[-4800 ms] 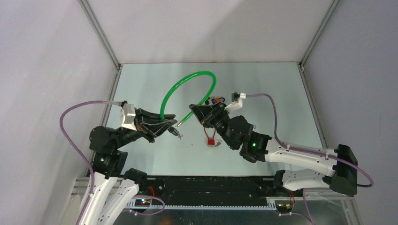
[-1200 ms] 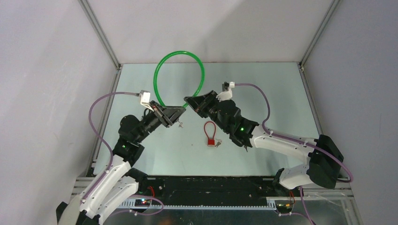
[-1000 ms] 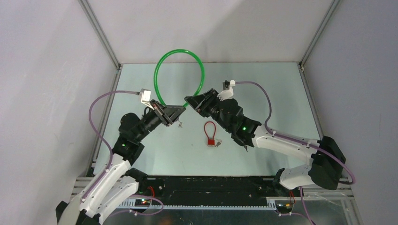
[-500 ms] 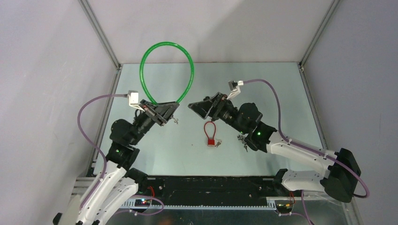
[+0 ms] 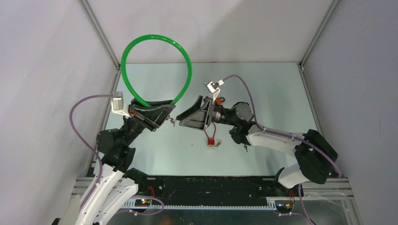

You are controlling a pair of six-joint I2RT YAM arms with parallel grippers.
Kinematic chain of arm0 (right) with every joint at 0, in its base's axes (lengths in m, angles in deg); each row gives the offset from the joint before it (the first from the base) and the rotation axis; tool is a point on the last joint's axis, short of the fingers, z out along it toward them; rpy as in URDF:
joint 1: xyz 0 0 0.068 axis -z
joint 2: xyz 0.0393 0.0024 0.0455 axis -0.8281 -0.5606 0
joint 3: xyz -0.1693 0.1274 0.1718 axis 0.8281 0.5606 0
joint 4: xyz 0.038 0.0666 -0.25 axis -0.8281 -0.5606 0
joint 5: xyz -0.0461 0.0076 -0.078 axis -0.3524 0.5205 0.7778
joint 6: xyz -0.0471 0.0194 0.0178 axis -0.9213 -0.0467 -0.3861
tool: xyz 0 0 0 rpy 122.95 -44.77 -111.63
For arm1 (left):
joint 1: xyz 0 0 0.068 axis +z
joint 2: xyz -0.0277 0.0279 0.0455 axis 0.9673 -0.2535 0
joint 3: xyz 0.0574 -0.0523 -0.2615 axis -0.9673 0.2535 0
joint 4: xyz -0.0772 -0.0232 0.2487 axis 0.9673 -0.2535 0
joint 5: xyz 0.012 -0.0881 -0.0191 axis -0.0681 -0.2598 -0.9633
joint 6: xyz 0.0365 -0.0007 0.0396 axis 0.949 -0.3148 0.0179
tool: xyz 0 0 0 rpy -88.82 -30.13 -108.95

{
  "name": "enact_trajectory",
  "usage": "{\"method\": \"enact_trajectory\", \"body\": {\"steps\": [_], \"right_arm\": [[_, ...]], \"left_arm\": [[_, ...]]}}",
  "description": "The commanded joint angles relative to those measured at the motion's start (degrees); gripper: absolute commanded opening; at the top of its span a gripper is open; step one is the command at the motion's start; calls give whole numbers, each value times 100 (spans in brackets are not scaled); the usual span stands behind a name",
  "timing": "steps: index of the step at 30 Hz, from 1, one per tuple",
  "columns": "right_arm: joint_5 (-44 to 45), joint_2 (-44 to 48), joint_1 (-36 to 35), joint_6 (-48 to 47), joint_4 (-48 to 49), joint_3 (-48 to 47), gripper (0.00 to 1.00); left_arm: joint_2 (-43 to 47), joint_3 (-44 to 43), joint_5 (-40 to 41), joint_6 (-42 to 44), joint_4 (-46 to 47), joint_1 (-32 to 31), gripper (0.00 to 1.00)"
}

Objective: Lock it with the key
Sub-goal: Lock the lock.

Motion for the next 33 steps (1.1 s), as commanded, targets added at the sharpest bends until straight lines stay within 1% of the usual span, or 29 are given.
{"method": "enact_trajectory", "body": {"steps": [1,2,4,7,10,12,17,19,21,23,25,26,27,29,30,32,33], "right_arm": [[-786,-589,-2,903,1814,-558,75],[-802,-676,-16,1123,1951,-649,74],[-816,-859,-53,1280,2159,-771,71],[-730,-937,-119,1241,2205,-835,66],[-710,-951,-198,1150,2139,-918,55],[-702,-962,-238,1123,2097,-953,51],[-647,-963,-309,1013,1992,-1007,48],[-651,-939,-339,913,1826,-1044,42],[-652,-905,-360,798,1589,-1059,34],[-633,-870,-359,714,1413,-1060,29],[-593,-847,-364,640,1254,-1060,19],[-556,-832,-364,613,1197,-1064,17],[-542,-824,-365,560,1090,-1063,13],[-511,-794,-367,434,870,-1063,7],[-491,-760,-356,327,776,-1061,6],[-492,-690,-312,68,385,-1060,4],[-497,-626,-287,-51,-14,-1062,2]], "left_arm": [[29,-306,-289,-273,905,-46,0],[25,-294,-294,-286,938,-46,0],[26,-285,-296,-302,968,-57,0],[7,-295,-315,-313,996,-56,0],[-4,-275,-304,-317,999,-59,0],[-5,-252,-292,-311,1007,-56,0],[-47,-215,-287,-308,1008,-56,0],[-63,-208,-278,-308,1008,-56,0],[-80,-201,-261,-302,1008,-64,0],[-79,-188,-249,-296,1008,-61,0],[-83,-165,-232,-292,1008,-58,0],[-82,-150,-224,-291,1008,-61,0],[-83,-143,-219,-287,1008,-58,0],[-73,-117,-171,-260,1001,-56,0],[-57,-102,-100,-222,989,-58,0],[-31,-77,2,-209,931,-57,0],[-25,-77,20,-193,904,-56,0]]}}
